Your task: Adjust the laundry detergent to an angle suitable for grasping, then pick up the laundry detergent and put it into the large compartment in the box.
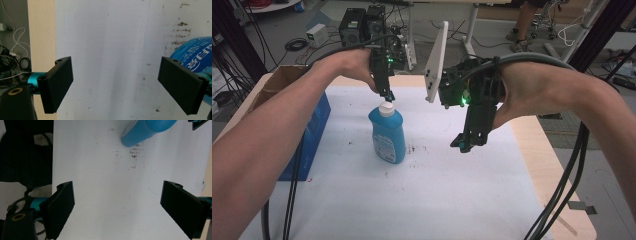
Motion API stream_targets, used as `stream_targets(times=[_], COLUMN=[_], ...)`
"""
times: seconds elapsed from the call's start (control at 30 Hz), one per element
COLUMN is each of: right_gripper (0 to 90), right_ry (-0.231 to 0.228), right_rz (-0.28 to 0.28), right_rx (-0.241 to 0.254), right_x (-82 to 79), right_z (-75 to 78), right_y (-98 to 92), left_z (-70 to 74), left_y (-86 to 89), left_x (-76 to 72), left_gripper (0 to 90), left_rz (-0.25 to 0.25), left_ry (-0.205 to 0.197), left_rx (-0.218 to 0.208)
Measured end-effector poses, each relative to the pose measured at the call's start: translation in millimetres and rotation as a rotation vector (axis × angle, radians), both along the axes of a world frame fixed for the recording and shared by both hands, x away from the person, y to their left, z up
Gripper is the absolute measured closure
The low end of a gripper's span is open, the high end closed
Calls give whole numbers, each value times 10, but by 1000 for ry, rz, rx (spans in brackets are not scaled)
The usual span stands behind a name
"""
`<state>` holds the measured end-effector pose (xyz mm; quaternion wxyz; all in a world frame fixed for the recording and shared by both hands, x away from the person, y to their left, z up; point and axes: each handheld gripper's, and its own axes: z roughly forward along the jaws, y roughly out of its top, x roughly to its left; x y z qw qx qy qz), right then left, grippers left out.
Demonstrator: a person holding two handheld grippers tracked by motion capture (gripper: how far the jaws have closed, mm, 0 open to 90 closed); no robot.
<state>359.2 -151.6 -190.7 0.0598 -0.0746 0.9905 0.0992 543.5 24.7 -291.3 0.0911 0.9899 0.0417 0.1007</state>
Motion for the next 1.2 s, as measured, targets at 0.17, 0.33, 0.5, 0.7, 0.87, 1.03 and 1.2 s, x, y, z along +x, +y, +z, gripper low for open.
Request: stream_targets(times=[0.17, 0.33, 0.5, 0.7, 0.87, 1.03, 1.2], right_gripper=[113, 113, 113, 113, 113, 113, 113], right_ry=[-1, -1, -5, -2, -4, -5, -5], right_rz=[-7, -3, -2, 1, 4, 14, 18], right_rx=[-1, -1, 9, 2, -14, -7, -13], right_x=[2, -2, 1, -6, 18, 7, 3], right_z=[-14, -25, -6, -19, -38, -28, -38], right_y=[18, 16, 10, 28, 48, 68, 79], left_z=[1, 10, 37, 75, 72, 77, 84], left_y=[12, 35, 90, 185, 274, 394, 472], left_x=[0, 2, -19, -45, -100, -138, -191], left_gripper=[129, 129, 129, 129, 129, 129, 129], left_rz=[-3, 0, 7, 3, -10, -15, -36], left_ry=[3, 3, -4, -10, -5, 4, 26], left_rx=[2, 1, 9, 17, 43, 70, 76])
